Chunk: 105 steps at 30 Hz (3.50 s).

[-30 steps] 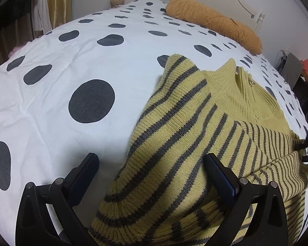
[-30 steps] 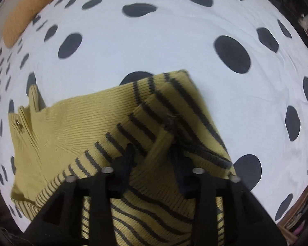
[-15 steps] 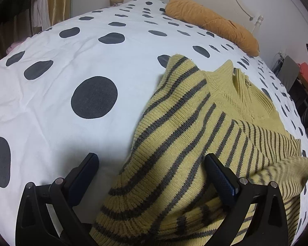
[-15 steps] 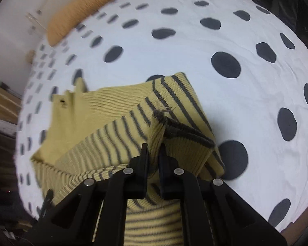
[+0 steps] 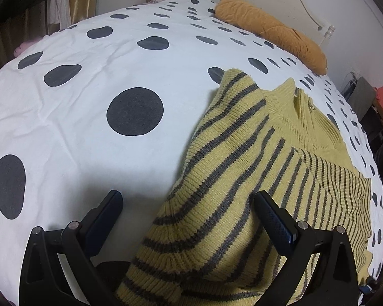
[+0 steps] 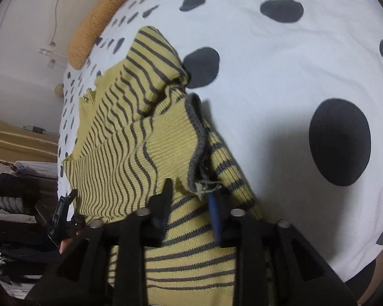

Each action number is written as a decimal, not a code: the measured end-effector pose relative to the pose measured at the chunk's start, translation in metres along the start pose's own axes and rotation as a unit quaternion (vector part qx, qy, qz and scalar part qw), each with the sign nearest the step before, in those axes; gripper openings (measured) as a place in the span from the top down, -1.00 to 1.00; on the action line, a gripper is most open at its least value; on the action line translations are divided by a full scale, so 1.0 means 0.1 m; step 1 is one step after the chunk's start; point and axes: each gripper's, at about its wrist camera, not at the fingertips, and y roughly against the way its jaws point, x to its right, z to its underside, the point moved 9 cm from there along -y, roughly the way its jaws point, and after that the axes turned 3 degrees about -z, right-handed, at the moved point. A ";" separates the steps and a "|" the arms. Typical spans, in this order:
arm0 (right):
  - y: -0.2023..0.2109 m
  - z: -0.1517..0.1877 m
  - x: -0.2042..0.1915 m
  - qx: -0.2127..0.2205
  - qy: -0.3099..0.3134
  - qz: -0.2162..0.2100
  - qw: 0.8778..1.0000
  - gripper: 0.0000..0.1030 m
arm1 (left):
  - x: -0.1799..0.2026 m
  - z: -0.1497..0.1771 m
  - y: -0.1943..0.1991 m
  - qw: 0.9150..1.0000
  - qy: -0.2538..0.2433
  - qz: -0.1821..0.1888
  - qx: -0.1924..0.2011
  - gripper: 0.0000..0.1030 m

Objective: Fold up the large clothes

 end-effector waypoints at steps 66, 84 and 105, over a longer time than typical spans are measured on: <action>-0.15 -1.30 -0.86 0.061 0.198 -0.006 0.978 0.85 | 0.04 0.25 0.28 0.917 0.298 0.262 -0.028 0.81; -0.67 -0.84 -1.34 -0.054 0.160 -0.030 0.985 0.33 | -0.69 0.34 0.27 0.899 0.366 0.238 0.043 0.77; -1.11 -0.75 -1.43 -0.091 0.179 0.197 0.959 0.81 | -0.40 0.18 0.32 0.944 0.265 0.195 0.025 -0.08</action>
